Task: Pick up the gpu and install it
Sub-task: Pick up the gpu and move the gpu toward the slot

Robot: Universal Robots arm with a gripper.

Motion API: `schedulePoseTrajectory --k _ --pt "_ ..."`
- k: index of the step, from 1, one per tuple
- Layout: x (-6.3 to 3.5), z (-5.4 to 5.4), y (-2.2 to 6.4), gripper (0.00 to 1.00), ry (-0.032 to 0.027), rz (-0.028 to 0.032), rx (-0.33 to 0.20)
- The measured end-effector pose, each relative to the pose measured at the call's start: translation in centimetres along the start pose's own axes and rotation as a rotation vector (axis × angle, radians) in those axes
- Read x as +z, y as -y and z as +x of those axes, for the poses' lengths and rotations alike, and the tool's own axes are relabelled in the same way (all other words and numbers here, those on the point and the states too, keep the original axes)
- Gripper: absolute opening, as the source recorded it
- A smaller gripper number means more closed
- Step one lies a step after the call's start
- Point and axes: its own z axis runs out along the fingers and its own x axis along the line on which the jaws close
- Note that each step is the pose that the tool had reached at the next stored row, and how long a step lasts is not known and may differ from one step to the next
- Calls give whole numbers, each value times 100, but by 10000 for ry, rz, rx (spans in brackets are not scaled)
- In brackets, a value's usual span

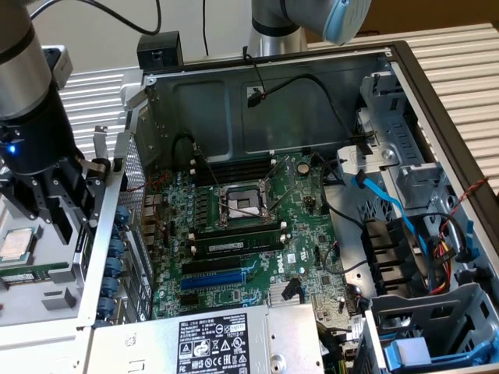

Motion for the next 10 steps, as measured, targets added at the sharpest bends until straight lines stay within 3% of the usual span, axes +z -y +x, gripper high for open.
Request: schedulePoseTrajectory --k 7,10 --pt "2 6 10 46 14 1 -32" --pt "14 10 14 46 100 -2 -39"
